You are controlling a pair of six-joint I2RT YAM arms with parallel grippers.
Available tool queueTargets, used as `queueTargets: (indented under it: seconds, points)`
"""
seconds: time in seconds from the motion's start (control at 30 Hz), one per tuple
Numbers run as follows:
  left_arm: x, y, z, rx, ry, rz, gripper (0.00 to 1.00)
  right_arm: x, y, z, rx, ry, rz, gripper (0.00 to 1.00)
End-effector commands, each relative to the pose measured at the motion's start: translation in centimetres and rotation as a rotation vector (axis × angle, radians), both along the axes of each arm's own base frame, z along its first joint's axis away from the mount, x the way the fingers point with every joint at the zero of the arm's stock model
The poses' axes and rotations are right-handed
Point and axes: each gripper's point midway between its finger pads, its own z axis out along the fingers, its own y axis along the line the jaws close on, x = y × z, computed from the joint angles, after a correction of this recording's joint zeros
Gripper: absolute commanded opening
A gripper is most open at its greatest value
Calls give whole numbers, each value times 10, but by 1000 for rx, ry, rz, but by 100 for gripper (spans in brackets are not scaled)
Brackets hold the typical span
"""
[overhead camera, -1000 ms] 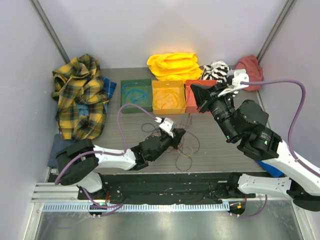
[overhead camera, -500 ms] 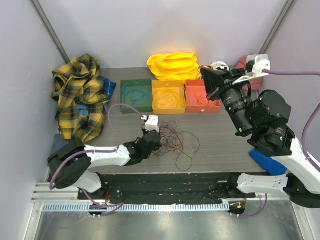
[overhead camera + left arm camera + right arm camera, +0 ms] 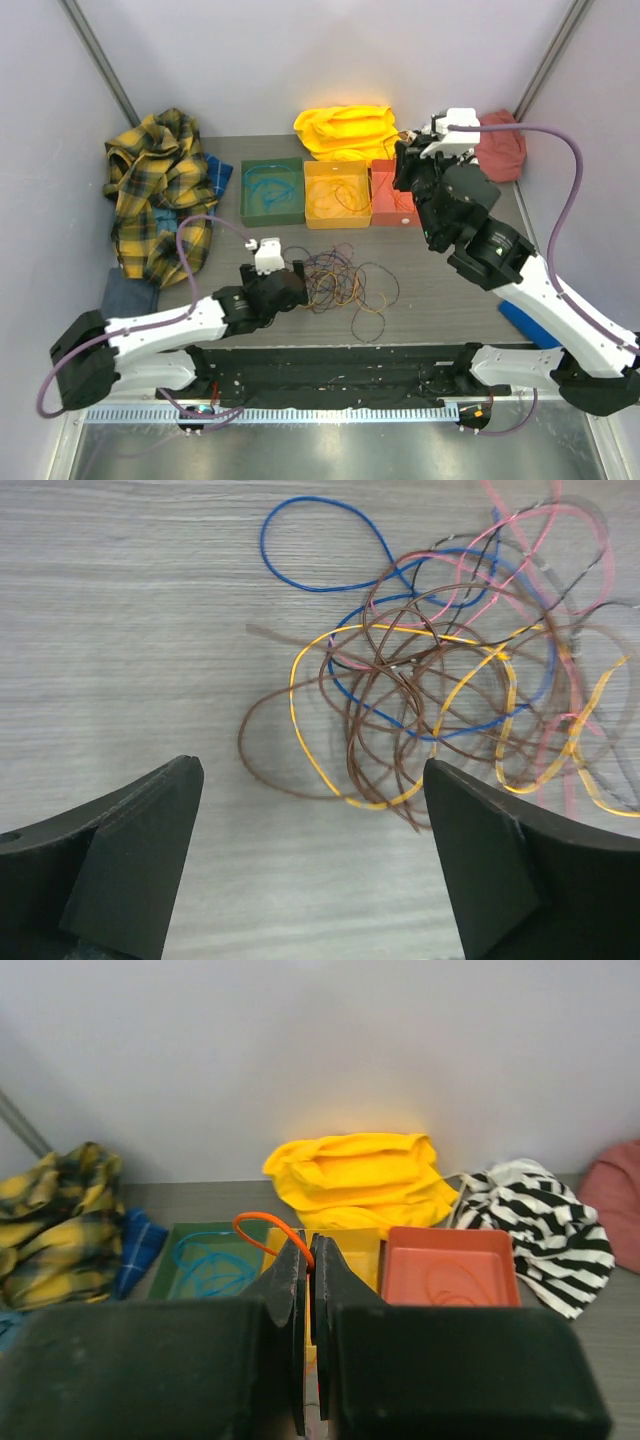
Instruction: Untangle the cables
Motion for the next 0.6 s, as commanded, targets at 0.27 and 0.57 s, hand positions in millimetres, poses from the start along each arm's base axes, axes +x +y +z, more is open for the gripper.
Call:
queueTargets:
  seconds: [0.27, 0.57]
  points:
    - [-28, 52, 74, -281, -139, 56, 100, 120, -49, -85, 105, 213, -173, 1]
    - [-32, 68, 76, -310, -186, 62, 100, 190, -69, -137, 80, 314, -258, 1]
